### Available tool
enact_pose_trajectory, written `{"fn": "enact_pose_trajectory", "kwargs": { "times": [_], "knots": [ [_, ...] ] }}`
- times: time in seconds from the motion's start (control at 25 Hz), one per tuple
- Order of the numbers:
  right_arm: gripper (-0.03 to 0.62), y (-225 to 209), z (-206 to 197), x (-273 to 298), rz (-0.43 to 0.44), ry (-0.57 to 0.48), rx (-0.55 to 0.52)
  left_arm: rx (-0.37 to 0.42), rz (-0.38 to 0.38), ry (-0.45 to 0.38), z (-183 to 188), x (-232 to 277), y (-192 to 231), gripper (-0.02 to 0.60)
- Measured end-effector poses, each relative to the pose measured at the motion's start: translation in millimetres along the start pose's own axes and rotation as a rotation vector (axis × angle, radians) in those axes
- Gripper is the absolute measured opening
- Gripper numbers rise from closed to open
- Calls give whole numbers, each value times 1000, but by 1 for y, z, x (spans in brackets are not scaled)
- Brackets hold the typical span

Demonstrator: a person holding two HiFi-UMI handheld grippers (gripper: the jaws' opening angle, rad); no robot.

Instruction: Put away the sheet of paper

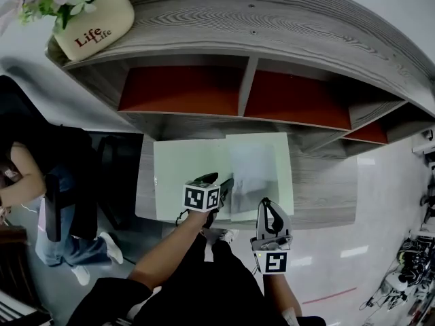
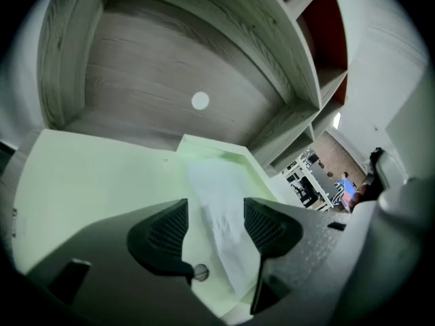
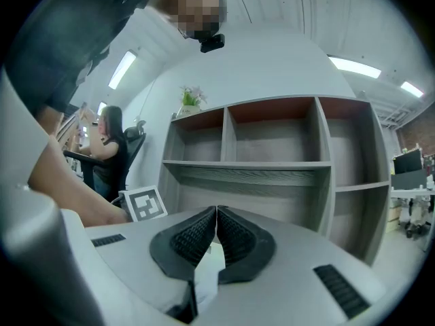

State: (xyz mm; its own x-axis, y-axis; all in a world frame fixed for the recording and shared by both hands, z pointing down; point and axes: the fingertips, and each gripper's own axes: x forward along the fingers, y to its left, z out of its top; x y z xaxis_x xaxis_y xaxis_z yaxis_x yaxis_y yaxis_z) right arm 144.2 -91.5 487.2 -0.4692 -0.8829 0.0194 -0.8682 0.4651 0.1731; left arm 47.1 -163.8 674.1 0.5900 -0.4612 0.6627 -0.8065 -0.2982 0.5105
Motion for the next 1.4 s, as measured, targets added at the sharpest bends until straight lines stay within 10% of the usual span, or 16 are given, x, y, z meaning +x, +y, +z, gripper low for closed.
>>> {"fn": "enact_pose_trajectory", "kwargs": {
  "times": [0.36,0.64,0.88,1.4],
  "knots": [
    [25,29,17,20,25,-35,138,108,-92,-251,61,-105,-43,242],
    [25,51,49,32,82,-84,146,199,-224,-519,101,-193,-81,107],
    [25,52,85,45,113,-143,199,364,-105,-606,107,-241,-79,9],
    [23,76,145,64,202,-210,119,481,75,-796,116,-311,-50,8]
  ]
}}
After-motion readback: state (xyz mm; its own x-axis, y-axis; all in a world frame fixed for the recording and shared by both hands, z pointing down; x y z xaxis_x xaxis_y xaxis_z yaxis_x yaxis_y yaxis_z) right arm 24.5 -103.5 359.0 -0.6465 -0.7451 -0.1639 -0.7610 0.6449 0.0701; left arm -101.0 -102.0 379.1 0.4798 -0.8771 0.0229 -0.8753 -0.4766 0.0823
